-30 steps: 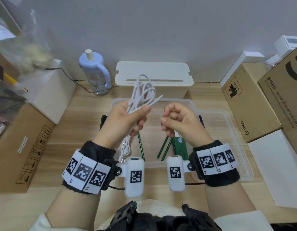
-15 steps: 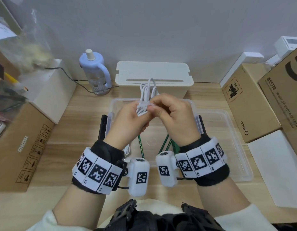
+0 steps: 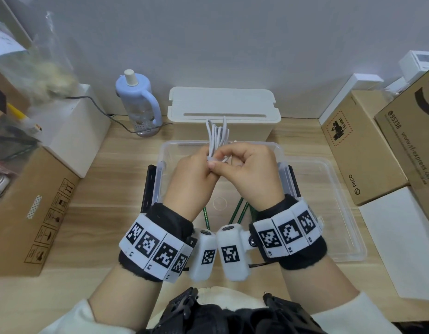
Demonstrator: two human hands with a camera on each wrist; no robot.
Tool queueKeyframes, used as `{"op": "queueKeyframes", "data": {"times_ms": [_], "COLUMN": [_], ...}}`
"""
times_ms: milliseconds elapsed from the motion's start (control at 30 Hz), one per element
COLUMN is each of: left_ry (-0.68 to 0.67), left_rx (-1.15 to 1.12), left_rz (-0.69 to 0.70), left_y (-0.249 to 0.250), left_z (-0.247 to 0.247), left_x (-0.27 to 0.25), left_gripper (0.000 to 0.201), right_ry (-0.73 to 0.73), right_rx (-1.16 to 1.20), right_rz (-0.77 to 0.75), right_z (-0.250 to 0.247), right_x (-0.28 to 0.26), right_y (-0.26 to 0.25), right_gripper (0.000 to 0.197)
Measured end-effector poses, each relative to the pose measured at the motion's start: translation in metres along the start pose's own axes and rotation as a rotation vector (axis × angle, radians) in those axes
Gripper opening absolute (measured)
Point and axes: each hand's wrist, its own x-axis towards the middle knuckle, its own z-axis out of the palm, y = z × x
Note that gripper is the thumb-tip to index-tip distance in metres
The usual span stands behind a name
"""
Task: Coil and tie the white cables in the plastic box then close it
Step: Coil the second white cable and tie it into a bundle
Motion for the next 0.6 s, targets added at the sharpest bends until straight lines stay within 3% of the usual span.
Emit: {"op": "queueKeyframes", "data": {"times_ms": [133,233,333,433,600], "left_ry": [-0.039,-0.123,-0.177,-0.197,-0.152], "left_rx": [-0.011,-0.152,-0.191,-0.165,-0.029], "left_rz": [0.027,0.015,0.024,0.025,0.016], "left_y": [0.001,0.001,0.0,-0.002,-0.008], "left_z": [-0.002,-0.005,-0.006,-0.007,-0.003], "left_x": [0.001,0.001,-0.001,0.0,0.004], "left_gripper": [0.011,0.024,0.025,0.006,0.01], "right_ry": [-0.073,-0.104,-0.129,-0.154,-0.216], "right_rx": [0.329,0.479,0.475,0.487,0.315], "right_rz": [0.161,0.244,0.261,0.281,0.202], "right_z": [-0.004,-0.007,-0.01,-0.015,-0.011], "right_x": [0.002,0.003,0.003,0.003,-0.002], "right_y": [0.002,0.007,0.007,0.005,0.001], "right_gripper": [0.019,0.015,0.013,0.013,0.005]}}
